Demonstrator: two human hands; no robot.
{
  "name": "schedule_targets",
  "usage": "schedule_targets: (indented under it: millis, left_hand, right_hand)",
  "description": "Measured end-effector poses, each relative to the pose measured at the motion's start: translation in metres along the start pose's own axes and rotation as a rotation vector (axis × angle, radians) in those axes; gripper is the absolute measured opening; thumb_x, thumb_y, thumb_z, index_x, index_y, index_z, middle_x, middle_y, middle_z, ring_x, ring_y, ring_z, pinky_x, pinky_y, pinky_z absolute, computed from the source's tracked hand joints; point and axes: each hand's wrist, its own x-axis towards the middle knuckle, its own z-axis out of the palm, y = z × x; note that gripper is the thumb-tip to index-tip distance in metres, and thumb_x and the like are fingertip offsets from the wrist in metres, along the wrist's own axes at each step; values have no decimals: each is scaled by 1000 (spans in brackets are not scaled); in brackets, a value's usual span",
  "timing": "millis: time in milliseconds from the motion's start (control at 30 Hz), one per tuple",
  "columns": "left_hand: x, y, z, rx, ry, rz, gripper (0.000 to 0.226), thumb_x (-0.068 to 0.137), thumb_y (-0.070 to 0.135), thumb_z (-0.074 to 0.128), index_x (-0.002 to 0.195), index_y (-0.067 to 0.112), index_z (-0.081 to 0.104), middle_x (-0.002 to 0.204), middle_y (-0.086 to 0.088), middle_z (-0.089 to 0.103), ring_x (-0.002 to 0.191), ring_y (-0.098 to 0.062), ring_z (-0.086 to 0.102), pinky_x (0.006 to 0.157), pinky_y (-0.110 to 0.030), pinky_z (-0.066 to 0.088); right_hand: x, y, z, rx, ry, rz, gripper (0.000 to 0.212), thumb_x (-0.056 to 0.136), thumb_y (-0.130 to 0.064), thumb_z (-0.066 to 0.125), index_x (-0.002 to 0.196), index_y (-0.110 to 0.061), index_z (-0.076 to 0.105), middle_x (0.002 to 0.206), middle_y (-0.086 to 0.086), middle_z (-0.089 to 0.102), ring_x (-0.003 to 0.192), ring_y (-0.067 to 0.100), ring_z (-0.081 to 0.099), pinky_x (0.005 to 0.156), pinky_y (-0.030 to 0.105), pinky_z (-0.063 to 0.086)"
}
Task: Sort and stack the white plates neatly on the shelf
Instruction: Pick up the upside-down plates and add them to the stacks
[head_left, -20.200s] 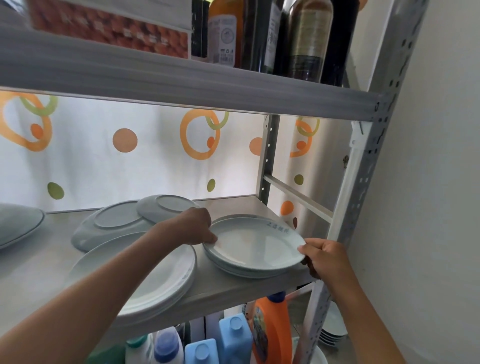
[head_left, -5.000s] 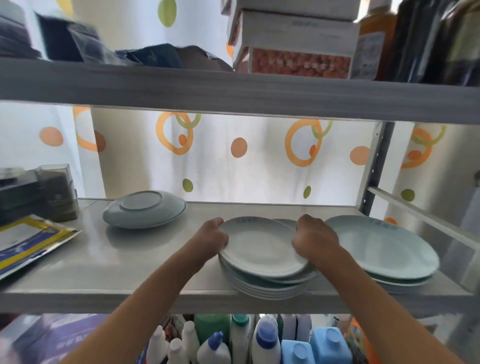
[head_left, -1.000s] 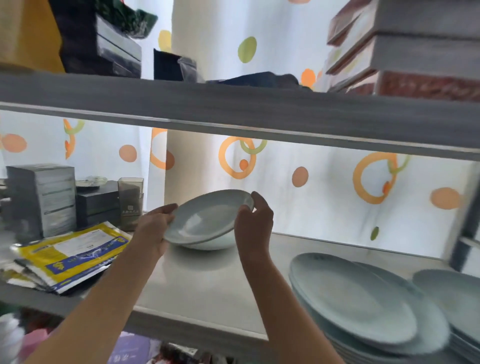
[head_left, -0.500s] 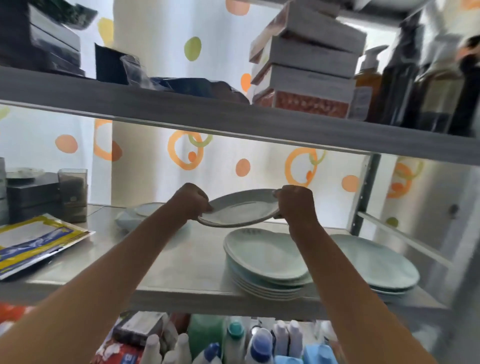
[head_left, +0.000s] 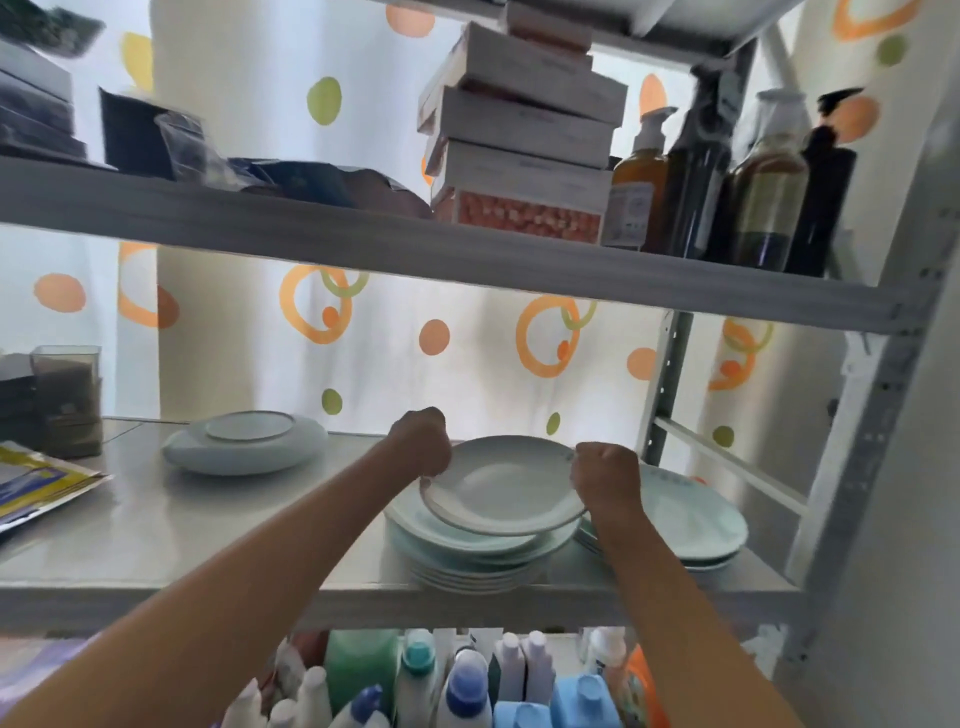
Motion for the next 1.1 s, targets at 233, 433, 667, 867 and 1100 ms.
schedule_targets:
  millis: [233, 433, 667, 867, 1100]
  left_hand:
    - [9, 10, 18, 145, 0, 0, 30, 91, 5, 44, 120, 2, 50, 129, -17, 55, 117, -29, 56, 93, -30, 45]
    - [10, 1, 24, 138, -63, -11, 22, 92, 14, 48, 111, 4, 55, 122, -16, 60, 108, -28, 60, 76, -27, 43]
    - [17, -11, 18, 129, -63, 12, 10, 90, 13, 47, 97, 8, 53, 120, -17, 60, 105, -29, 59, 74, -28, 42]
    - [20, -27, 3, 15, 79, 44, 23, 92, 10, 39, 103, 1, 57, 114, -20, 62, 100, -34, 59, 78, -33, 44]
    - [21, -71, -20, -52, 185, 114, 26, 91, 7, 39, 79, 4, 62, 99, -18, 67, 104, -37, 59, 86, -39, 48]
  right_hand:
    - [-7, 10, 7, -147, 42, -103, 43, 80, 6, 50, 47, -13, 30, 50, -1, 24, 47, 14, 23, 48, 29, 23]
    - [1, 16, 16, -190, -25, -56, 34, 76, 3, 46, 52, -14, 27, 53, 1, 24, 50, 16, 23, 49, 29, 21]
    - [7, 0, 24, -401, -116, 21, 14, 82, -20, 47, 77, -8, 51, 84, 10, 58, 101, 34, 56, 78, 30, 43]
    - [-10, -35, 41, -828, -77, -51, 29, 88, -27, 46, 112, -14, 56, 128, 12, 51, 125, 32, 39, 105, 39, 29]
    - [-35, -80, 93, -678, -119, -243, 29, 87, -28, 48, 107, -9, 57, 122, 14, 55, 119, 33, 45, 100, 39, 35]
